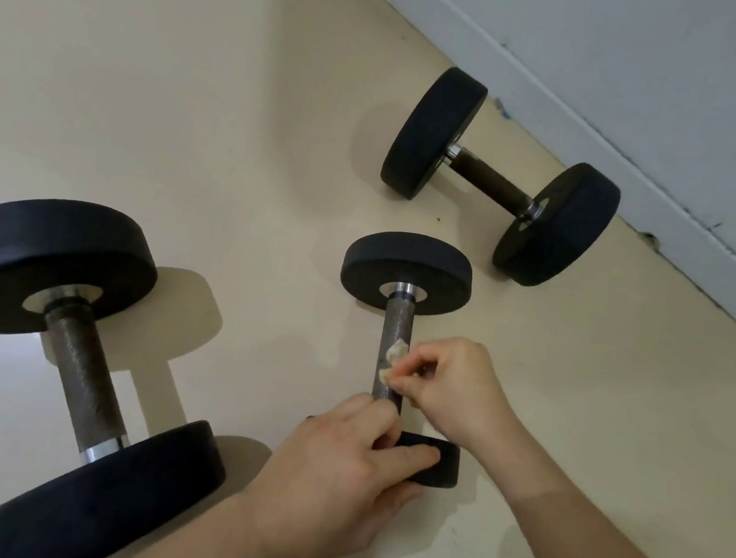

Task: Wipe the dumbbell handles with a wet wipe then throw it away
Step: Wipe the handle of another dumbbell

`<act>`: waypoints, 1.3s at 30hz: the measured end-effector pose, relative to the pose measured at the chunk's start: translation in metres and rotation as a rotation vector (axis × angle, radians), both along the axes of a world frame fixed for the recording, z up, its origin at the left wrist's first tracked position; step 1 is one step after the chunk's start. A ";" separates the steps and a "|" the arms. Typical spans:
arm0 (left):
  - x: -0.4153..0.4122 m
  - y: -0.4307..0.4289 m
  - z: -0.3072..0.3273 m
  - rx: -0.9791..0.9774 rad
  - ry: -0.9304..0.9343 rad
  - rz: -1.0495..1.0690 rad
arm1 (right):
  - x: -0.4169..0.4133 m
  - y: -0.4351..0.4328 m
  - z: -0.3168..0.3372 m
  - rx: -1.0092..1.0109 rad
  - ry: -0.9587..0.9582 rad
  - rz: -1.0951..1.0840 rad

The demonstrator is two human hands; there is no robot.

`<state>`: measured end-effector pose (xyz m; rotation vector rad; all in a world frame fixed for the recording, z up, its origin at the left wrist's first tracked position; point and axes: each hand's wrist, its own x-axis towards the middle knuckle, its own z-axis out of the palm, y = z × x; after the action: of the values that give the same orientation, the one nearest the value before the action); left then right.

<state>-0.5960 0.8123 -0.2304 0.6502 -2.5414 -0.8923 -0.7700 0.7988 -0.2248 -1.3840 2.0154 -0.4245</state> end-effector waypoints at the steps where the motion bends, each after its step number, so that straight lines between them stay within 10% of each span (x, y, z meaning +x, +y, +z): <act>1: -0.001 -0.001 -0.001 0.008 0.018 -0.001 | 0.002 0.002 0.000 0.018 0.000 0.025; 20: 0.012 -0.016 0.002 0.017 -0.431 -0.039 | -0.007 0.003 -0.002 0.033 -0.082 -0.160; 28: 0.002 -0.045 0.032 -0.336 -0.531 -0.210 | 0.013 0.028 -0.007 -0.115 -0.109 -0.295; 34: 0.014 -0.018 0.030 0.406 -0.328 0.297 | 0.006 0.008 -0.016 -0.265 -0.002 -0.419; 39: -0.006 0.003 0.017 0.263 -0.397 0.494 | -0.009 0.014 -0.020 -0.257 0.117 -0.401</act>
<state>-0.6016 0.8150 -0.2135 1.5909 -2.4083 -0.9916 -0.7786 0.8124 -0.2446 -1.1640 2.4098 -0.8192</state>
